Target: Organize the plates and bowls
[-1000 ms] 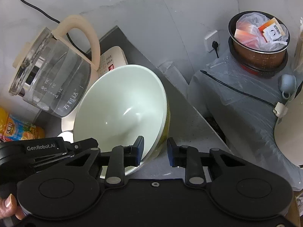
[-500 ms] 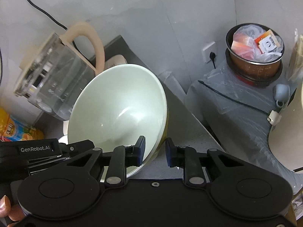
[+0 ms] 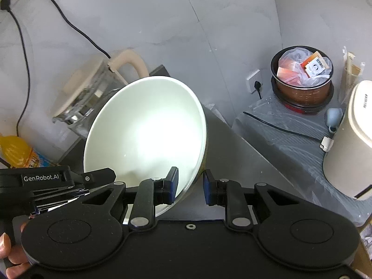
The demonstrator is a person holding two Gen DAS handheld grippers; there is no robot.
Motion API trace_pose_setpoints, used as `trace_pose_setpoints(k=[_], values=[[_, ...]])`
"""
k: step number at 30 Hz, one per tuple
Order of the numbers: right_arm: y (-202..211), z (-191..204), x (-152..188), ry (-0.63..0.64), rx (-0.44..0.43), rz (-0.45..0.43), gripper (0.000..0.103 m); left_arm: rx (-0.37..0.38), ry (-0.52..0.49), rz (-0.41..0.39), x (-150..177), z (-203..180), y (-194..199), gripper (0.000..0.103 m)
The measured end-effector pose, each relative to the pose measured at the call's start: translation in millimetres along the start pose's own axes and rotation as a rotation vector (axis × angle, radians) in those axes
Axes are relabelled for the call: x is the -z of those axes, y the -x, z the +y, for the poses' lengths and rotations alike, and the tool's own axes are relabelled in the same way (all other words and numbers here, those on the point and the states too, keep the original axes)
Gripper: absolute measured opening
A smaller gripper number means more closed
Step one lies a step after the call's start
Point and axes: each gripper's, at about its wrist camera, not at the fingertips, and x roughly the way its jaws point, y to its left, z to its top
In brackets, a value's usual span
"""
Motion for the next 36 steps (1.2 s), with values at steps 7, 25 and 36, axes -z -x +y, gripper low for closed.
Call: trace_pose_setpoints(k=[7, 25, 36], values=[[31, 15, 22, -0.009, 0.015, -0.037, 0.022, 0.026, -0.037, -0.002, 14, 4, 32, 0.013], [67, 36, 84, -0.04, 0.051, -0.046, 0.023, 0.053, -0.081, 0.045, 61, 36, 68, 0.013], [73, 44, 111, -0.046, 0.078, -0.024, 0.023, 0.054, -0.092, 0.085, 81, 49, 71, 0.013]])
